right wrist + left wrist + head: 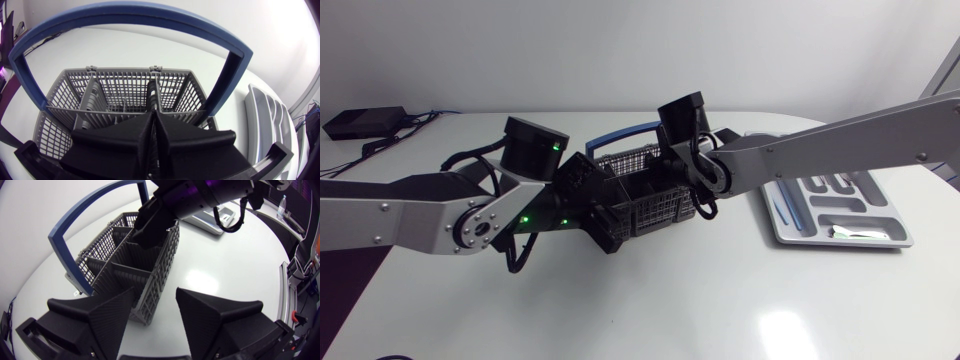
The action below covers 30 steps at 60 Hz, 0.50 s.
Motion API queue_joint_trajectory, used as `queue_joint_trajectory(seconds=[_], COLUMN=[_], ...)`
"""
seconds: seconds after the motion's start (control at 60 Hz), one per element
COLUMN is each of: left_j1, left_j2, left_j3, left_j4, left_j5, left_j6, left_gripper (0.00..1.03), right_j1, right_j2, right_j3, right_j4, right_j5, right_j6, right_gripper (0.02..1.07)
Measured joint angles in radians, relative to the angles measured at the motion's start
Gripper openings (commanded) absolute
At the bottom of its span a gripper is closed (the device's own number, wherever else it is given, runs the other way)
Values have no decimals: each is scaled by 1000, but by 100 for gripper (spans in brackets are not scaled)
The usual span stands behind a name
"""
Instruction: Unload the cutlery basket into the drawer organizer.
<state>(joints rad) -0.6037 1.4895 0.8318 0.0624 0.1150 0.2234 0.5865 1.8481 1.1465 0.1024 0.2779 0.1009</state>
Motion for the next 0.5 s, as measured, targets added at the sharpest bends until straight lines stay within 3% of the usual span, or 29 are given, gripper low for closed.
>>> queue_joint_trajectory(seconds=[0.5], left_j1=[-8], left_j2=[0], left_j3=[-22], left_j4=[0], left_j5=[-3], left_j6=[-14], left_gripper=[60], right_j1=[29], right_j2=[-101], right_j3=[-135], right_j4=[101], right_j5=[35], right_j6=[-55], right_gripper=[8])
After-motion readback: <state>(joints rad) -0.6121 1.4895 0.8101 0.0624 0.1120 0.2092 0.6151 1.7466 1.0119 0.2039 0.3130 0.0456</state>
